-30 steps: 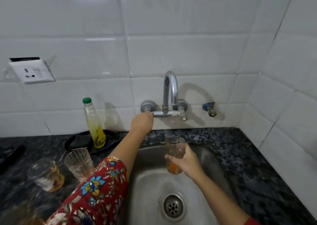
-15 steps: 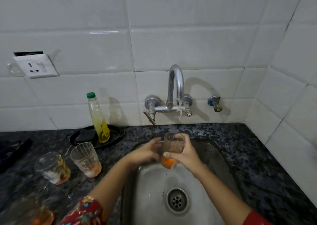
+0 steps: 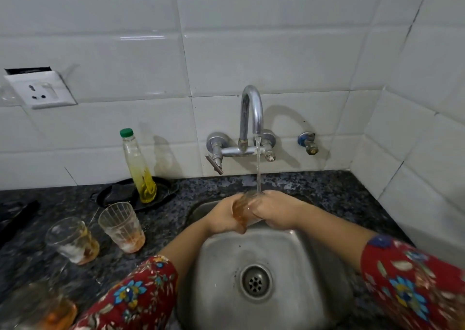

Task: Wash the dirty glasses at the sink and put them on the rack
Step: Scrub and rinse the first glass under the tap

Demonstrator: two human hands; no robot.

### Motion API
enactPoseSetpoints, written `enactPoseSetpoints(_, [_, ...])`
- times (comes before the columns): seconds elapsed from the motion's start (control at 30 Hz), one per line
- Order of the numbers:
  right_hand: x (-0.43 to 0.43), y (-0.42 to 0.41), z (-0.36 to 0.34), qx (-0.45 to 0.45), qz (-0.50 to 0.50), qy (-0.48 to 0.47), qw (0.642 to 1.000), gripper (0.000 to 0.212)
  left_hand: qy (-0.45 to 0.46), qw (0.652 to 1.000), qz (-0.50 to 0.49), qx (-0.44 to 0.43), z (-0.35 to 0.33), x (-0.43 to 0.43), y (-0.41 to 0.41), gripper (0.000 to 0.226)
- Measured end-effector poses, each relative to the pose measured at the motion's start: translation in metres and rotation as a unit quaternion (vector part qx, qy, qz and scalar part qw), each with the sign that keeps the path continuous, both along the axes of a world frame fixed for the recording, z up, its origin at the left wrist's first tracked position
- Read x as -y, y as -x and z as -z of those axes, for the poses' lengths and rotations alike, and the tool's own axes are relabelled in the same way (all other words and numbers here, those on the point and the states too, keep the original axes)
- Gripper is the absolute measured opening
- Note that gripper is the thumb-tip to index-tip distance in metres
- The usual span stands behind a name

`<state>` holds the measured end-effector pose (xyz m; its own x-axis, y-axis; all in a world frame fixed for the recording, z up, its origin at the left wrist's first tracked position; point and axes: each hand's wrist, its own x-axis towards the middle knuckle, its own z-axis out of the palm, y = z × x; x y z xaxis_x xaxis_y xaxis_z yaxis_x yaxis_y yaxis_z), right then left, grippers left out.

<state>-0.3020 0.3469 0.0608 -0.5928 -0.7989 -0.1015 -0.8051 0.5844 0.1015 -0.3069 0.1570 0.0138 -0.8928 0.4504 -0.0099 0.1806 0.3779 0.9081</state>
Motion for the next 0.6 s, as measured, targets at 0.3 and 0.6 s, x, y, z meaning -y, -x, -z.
enactPoseSetpoints(0.3, [0.001, 0.009, -0.008, 0.028, 0.035, -0.041, 0.998, 0.017, 0.087, 0.991, -0.06, -0.083, -0.002, -0.012, -0.003, 0.053])
enactPoseSetpoints(0.6, [0.003, 0.004, -0.011, 0.067, 0.052, -0.024, 0.996, 0.011, 0.046, 0.988, -0.126, -0.073, -0.004, -0.028, -0.016, 0.051])
